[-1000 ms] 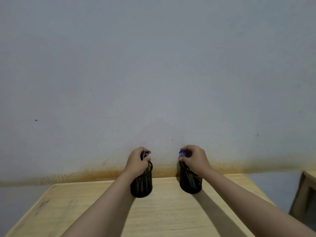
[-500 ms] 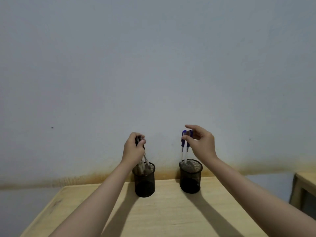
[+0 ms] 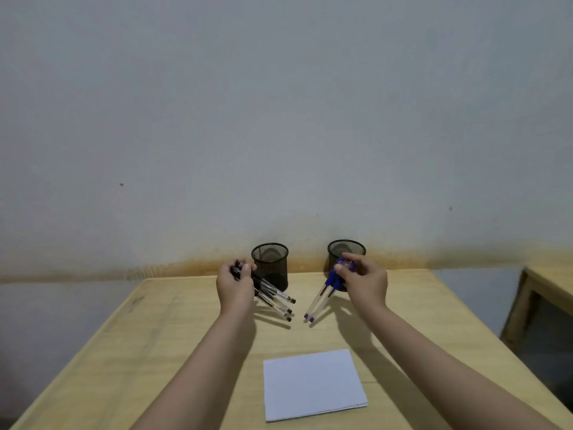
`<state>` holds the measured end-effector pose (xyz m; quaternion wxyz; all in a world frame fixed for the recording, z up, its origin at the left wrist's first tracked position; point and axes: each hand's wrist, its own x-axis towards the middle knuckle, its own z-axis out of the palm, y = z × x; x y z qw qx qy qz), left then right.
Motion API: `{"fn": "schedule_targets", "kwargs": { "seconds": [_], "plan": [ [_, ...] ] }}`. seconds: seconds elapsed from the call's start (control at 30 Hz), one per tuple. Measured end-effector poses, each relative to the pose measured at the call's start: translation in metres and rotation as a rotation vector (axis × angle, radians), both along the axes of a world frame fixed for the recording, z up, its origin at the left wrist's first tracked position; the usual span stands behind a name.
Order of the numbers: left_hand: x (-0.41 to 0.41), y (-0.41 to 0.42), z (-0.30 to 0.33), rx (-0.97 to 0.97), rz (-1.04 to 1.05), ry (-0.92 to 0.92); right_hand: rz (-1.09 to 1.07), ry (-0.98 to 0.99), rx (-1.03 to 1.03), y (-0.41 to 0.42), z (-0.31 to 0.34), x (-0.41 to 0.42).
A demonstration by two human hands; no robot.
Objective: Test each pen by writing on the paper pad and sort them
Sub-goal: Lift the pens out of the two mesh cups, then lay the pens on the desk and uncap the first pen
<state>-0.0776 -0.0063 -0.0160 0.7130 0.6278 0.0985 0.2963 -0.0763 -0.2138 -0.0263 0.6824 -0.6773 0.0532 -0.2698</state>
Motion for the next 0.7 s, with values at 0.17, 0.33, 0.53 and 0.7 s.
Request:
{"fn": "schedule_targets", "kwargs": {
  "seconds": [0.17,0.33,0.53,0.7],
  "plan": [
    [0.008,-0.002,-0.041,-0.144,0.017,0.188,-0.092,0.155,0.180,0.001,-0.037,0.003],
    [0.010,0.011,-0.065,0.259,0.003,0.240,-0.124,0.296,0.089,-0.004,-0.059,0.011],
    [0.015,0.015,-0.089,0.774,-0.068,0.280,-0.063,0.283,-0.324,-0.012,-0.074,0.010],
    [0.013,0.014,-0.085,0.786,-0.074,0.315,-0.026,0.253,-0.461,-0.012,-0.075,0.009]
  ]
}}
